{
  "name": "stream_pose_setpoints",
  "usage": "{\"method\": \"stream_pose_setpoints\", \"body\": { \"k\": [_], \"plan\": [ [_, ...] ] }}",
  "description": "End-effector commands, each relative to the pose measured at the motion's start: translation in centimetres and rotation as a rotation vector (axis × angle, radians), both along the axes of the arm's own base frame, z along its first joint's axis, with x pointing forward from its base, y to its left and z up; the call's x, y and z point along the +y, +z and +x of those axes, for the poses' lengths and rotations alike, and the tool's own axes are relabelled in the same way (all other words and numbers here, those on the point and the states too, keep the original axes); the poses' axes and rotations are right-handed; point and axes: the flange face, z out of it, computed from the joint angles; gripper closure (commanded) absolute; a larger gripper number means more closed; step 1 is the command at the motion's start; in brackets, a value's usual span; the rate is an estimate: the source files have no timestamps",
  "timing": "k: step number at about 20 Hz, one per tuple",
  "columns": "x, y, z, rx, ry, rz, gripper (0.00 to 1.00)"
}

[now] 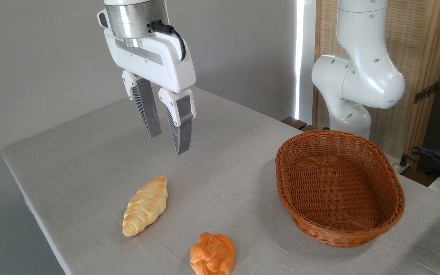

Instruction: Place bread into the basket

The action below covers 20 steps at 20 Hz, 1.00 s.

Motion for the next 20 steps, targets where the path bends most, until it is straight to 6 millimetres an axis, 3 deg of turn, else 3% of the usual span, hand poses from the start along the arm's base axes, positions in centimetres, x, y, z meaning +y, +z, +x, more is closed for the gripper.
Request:
{"method": "stream_pose_setpoints", "body": {
  "k": [1, 14, 20],
  "plan": [
    [0.3, 0.3, -0.1, 0.002, -0.015, 0.003, 0.0],
    [0.3, 0.4, 0.1, -0.014, -0.015, 0.006, 0.0],
    [-0.7, -1.3, 0.4, -0.001, 0.052, -0.008, 0.0]
  ]
}}
